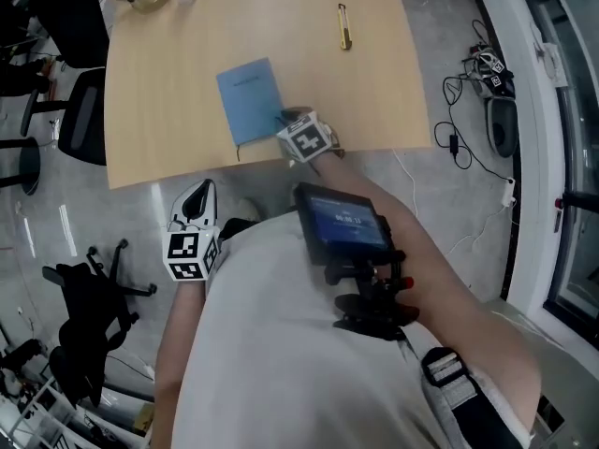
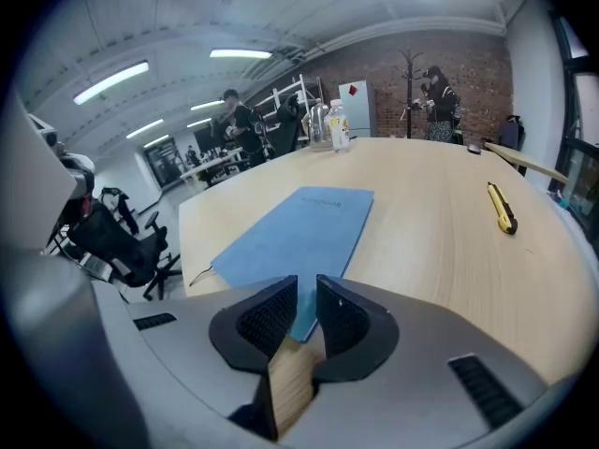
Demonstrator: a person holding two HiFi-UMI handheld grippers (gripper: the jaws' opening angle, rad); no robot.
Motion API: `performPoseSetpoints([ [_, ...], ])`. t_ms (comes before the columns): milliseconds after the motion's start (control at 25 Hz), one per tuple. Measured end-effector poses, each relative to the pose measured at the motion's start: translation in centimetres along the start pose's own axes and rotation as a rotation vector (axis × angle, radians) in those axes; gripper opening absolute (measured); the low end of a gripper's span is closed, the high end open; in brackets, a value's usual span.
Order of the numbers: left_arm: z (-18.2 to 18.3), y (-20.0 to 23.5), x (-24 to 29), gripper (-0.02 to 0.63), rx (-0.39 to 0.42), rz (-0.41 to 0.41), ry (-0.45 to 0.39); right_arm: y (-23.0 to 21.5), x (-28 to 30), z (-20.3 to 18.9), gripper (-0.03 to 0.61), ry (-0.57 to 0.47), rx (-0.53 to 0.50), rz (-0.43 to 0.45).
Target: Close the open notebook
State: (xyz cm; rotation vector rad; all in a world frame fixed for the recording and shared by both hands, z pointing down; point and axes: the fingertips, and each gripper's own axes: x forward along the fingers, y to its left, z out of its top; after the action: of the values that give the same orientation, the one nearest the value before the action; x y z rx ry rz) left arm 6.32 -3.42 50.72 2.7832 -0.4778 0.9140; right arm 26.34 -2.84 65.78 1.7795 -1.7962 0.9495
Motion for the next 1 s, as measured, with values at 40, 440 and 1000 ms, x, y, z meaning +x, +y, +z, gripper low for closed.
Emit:
performPoseSetpoints([
  [40, 0.2, -0.1, 0.1, 0.006, 0.002, 0.001, -0.004, -0.2, -0.3, 0.2, 0.066, -0.015, 0.011, 0.003],
  [440, 0.6, 0.2, 1.6, 0.006, -0.049, 0.009, -0.036, -0.3, -7.0, 3.2, 0.021, -0.227, 0.074, 0.094],
  [1000, 1.1, 0.0, 1.5, 0.006, 0.026, -0.122, -0.083, 4.5, -15.6, 3.5, 0.017, -0.365, 0.024, 0.072],
])
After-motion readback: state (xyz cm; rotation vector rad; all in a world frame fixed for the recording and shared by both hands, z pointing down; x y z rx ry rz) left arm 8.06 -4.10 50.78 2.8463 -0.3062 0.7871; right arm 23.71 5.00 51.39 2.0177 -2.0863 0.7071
